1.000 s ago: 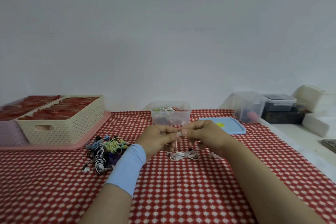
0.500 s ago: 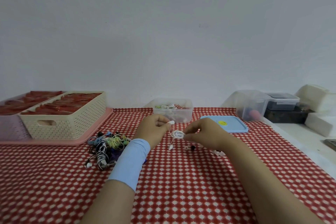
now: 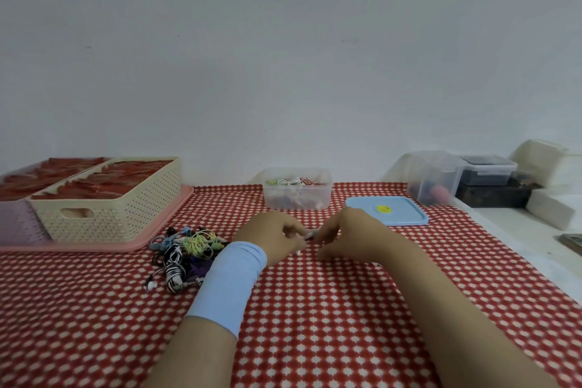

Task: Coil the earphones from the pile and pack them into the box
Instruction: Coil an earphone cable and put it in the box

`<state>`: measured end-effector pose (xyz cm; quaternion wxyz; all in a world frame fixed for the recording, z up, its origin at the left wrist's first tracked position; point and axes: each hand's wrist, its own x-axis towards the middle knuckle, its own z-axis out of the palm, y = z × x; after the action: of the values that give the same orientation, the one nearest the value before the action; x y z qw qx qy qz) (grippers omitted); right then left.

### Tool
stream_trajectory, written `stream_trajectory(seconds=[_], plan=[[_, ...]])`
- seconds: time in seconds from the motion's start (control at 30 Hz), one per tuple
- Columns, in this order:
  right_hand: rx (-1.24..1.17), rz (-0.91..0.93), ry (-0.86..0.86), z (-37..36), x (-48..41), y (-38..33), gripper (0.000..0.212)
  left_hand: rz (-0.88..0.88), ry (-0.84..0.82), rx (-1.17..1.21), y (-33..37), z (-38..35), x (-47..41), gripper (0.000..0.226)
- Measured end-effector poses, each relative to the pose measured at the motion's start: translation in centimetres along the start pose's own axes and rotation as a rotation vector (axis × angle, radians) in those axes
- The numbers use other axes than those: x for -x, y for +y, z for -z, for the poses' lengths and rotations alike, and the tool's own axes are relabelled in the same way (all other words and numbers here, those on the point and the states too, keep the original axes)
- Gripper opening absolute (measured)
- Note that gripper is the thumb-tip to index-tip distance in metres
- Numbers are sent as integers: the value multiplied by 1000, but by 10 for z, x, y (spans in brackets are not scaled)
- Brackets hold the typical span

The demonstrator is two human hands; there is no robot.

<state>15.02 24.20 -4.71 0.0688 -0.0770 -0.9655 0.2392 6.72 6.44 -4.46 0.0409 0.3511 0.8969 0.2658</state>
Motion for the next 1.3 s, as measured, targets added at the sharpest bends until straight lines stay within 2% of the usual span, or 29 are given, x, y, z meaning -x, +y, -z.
stream_trajectory(seconds=[0.07,0.17,0.27,0.4,0.53,0.67,0.83,0.97,1.07,1.17,1.3], plan=[[36,-1,-24,-2,-1,-3,22,16,-57,-20,0,-5,0,30],[26,29,-13,-3,-2,-1,13,22,-31,10,-3,-8,-1,29],[-24,31,35,-4,-3,5,12,-5,-12,58,-2,-7,0,28],[-121,44,90,-6,-3,10,16,-48,-166,-8,1,-2,3,21],[-215,30,89,-6,-1,9,14,-54,-268,-74,1,5,3,25],[-320,-3,114,-5,1,7,5,-81,-224,-58,-1,1,3,18],[-548,-72,176,-1,6,4,8,-119,-107,-7,3,-6,3,14],[-600,-110,182,1,8,3,4,-155,-192,29,6,-9,6,30],[-629,-124,177,0,9,3,4,-163,-201,55,4,-8,5,24],[-746,-157,162,2,10,2,7,-105,-74,227,1,-12,3,20],[-1020,-179,63,5,9,2,11,45,42,680,4,-20,1,21]])
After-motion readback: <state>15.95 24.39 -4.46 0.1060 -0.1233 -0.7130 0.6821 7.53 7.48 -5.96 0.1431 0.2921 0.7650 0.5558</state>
